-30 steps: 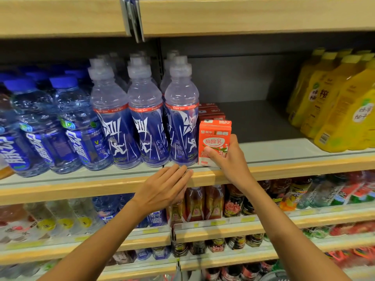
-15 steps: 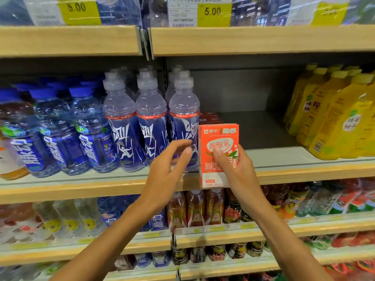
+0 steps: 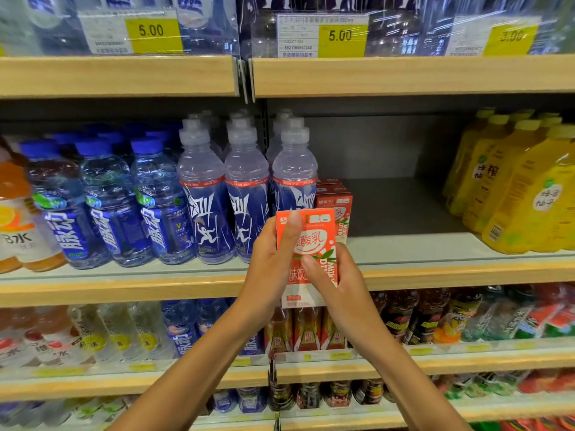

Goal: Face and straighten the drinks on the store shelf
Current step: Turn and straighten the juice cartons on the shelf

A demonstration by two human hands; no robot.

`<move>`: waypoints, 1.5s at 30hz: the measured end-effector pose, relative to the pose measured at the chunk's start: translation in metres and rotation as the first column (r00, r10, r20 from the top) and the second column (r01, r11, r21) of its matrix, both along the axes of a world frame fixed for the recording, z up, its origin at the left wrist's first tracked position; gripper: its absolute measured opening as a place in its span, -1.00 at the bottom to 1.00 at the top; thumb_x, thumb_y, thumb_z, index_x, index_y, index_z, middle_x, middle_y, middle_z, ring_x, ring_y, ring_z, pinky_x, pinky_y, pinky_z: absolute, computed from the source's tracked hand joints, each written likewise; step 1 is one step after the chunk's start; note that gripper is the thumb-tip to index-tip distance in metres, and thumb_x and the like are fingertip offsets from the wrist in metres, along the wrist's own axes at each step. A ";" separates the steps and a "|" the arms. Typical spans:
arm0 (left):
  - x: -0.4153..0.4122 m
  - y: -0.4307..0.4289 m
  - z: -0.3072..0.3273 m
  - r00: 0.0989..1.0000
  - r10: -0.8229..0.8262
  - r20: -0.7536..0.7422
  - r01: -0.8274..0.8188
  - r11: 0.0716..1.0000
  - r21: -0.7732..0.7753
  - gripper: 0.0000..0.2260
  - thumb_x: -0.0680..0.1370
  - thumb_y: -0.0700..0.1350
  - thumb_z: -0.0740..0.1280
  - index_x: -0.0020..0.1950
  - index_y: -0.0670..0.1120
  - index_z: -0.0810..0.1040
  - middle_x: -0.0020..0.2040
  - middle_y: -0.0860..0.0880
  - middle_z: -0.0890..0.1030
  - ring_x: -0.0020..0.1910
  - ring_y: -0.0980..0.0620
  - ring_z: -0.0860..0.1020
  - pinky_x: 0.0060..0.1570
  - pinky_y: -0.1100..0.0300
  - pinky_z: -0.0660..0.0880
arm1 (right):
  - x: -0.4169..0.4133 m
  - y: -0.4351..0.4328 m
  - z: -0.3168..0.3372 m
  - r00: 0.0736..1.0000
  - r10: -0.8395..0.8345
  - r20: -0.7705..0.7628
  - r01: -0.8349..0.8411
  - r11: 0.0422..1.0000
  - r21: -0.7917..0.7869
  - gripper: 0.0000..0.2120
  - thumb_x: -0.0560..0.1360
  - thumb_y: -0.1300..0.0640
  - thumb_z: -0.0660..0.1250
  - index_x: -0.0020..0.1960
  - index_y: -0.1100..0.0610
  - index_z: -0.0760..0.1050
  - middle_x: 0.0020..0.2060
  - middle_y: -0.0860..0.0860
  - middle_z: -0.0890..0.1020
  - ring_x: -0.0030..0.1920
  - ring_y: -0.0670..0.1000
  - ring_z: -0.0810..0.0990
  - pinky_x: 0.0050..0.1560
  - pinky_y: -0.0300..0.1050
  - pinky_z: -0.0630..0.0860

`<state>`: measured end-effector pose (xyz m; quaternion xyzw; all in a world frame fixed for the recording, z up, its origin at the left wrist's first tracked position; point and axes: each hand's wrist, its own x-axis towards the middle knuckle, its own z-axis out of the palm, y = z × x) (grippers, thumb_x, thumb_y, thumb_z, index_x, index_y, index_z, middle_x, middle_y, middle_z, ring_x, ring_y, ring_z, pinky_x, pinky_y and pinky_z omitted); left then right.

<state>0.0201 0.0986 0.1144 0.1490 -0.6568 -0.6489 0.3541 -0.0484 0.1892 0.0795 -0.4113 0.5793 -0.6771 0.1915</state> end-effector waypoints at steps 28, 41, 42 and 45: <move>-0.003 -0.028 0.016 0.974 -0.222 0.051 0.225 0.973 -0.056 -0.36 0.32 0.14 0.39 0.30 -0.18 0.47 0.16 -0.12 0.63 0.16 -0.04 0.60 0.15 0.06 0.54 | -0.008 0.003 0.004 0.993 0.116 0.014 -0.117 0.991 0.063 -0.45 0.38 -0.17 0.35 0.33 -0.06 0.38 0.12 -0.17 0.61 0.13 -0.19 0.58 0.03 -0.40 0.48; -0.018 0.007 0.017 0.991 0.130 0.025 -0.122 0.970 -0.208 -0.49 0.37 0.17 0.39 0.25 0.04 0.38 0.07 0.14 0.56 -0.02 0.22 0.61 -0.14 0.43 0.55 | 0.002 -0.012 0.000 0.934 -0.323 -0.155 0.323 0.946 -0.023 -0.36 0.37 -0.05 0.46 0.33 -0.14 0.18 0.14 -0.25 0.45 0.12 -0.34 0.46 -0.04 -0.52 0.45; -0.019 0.007 0.017 0.988 0.155 0.022 -0.148 0.968 -0.203 -0.53 0.41 0.12 0.40 0.24 0.03 0.37 0.07 0.14 0.55 -0.03 0.21 0.61 -0.16 0.44 0.54 | 0.003 -0.013 -0.001 0.926 -0.335 -0.174 0.334 0.942 -0.034 -0.35 0.38 -0.01 0.47 0.32 -0.15 0.17 0.15 -0.26 0.43 0.13 -0.35 0.45 -0.04 -0.54 0.43; -0.019 0.003 0.017 0.986 0.165 0.021 -0.159 0.972 -0.171 -0.60 0.45 0.06 0.40 0.22 0.02 0.39 0.07 0.09 0.57 -0.04 0.15 0.63 -0.15 0.40 0.57 | 0.003 -0.011 0.003 0.931 -0.311 -0.194 0.314 0.949 -0.016 -0.30 0.32 -0.16 0.47 0.31 -0.20 0.15 0.14 -0.26 0.44 0.14 -0.31 0.46 -0.04 -0.49 0.47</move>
